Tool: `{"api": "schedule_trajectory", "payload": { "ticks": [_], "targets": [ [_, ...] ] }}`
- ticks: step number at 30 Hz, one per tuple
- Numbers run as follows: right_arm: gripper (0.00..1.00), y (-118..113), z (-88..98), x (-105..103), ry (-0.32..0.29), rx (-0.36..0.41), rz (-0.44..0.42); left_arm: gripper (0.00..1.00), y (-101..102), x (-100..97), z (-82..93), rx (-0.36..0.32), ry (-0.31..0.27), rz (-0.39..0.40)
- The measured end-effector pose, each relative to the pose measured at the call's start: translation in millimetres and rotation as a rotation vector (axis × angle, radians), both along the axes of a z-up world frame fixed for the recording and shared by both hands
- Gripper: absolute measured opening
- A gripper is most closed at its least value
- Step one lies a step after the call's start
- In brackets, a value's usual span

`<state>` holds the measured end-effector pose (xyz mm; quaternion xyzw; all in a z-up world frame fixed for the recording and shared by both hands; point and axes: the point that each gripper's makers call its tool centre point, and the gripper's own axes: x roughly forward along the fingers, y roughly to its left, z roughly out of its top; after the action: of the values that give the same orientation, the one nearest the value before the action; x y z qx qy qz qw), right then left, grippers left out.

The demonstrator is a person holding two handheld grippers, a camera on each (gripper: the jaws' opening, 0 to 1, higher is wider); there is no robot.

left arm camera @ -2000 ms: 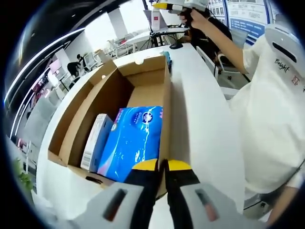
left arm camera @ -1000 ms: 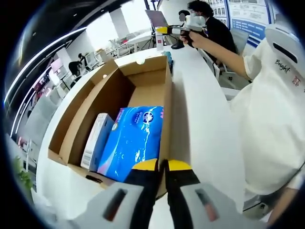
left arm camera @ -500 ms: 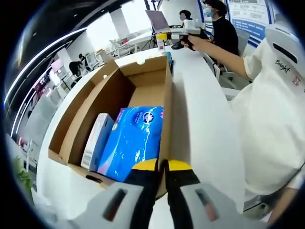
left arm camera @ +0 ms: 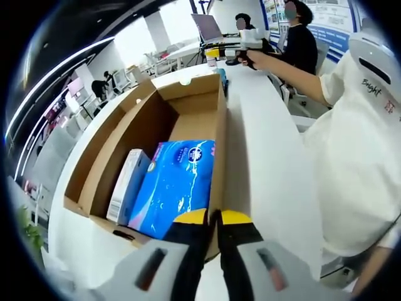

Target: Operate the shoe box by opening the lid, removing the specified soft item, and placing it in the target area until the item is outside and the box remains undamaged.

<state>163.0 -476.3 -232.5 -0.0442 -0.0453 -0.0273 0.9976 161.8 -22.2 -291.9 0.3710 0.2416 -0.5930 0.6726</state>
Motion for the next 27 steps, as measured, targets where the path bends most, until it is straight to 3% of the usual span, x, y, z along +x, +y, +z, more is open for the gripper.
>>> {"api": "schedule_trajectory", "payload": {
  "ticks": [6,8,15,27],
  "targets": [
    [0.21,-2,-2.6,0,0.017,0.003,0.000,0.05,0,0.1,-0.2,0.000,-0.002,-0.002],
    [0.25,-3,-5.4,0,0.034,0.012,-0.007,0.05,0,0.0,-0.2,-0.001,-0.004,-0.003],
    [0.39,-8,2.7,-5,0.009,0.040,-0.009,0.05,0,-0.3,-0.2,-0.001,-0.002,-0.002],
    [0.62,9,57.7,-20,-0.124,0.049,0.006,0.05,1,0.2,-0.1,-0.005,-0.005,-0.003]
  ]
}}
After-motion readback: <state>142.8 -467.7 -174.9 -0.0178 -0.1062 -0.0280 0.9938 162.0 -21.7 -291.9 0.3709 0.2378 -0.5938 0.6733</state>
